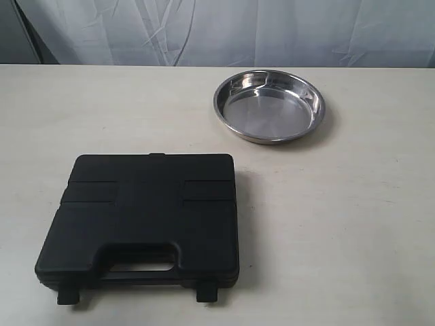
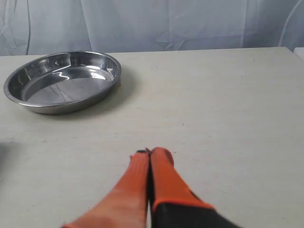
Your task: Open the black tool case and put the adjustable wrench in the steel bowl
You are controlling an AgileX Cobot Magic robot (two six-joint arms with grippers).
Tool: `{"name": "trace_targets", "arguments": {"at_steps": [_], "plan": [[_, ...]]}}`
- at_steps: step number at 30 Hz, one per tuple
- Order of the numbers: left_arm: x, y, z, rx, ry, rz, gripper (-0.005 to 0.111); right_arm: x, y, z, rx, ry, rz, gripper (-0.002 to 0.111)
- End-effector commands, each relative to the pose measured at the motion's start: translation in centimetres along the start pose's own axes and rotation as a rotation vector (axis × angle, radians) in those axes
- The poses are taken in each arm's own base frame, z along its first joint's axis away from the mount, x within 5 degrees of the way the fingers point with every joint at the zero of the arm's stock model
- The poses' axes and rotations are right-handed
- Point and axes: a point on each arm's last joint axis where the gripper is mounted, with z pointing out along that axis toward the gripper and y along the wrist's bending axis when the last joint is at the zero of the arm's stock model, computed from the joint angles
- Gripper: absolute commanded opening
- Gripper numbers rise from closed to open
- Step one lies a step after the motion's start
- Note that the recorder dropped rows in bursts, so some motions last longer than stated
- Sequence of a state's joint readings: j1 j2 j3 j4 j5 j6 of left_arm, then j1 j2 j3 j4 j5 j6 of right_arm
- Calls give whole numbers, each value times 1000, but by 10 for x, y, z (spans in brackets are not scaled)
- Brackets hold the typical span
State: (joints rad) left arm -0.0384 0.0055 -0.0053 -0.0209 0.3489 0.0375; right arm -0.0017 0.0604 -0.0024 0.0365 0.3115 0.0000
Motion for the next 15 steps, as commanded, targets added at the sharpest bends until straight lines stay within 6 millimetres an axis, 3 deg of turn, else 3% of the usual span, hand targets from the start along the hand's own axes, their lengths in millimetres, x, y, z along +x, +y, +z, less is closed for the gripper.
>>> {"name": "trace_targets", "arguments": {"at_steps": [1,10,13,15], "plan": [[0,0,0,4,-16,-1,0,0,0,0,-2,-9,0,-1],[0,0,0,4,-16,-1,0,-1,0,0,1,-22,-9,-1],[0,0,0,4,-16,-1,0,-10,0,-1,-4,-120,8,-1],[0,0,0,4,-16,-1,0,-19,1,-2,-29,-217,138,-1]]}}
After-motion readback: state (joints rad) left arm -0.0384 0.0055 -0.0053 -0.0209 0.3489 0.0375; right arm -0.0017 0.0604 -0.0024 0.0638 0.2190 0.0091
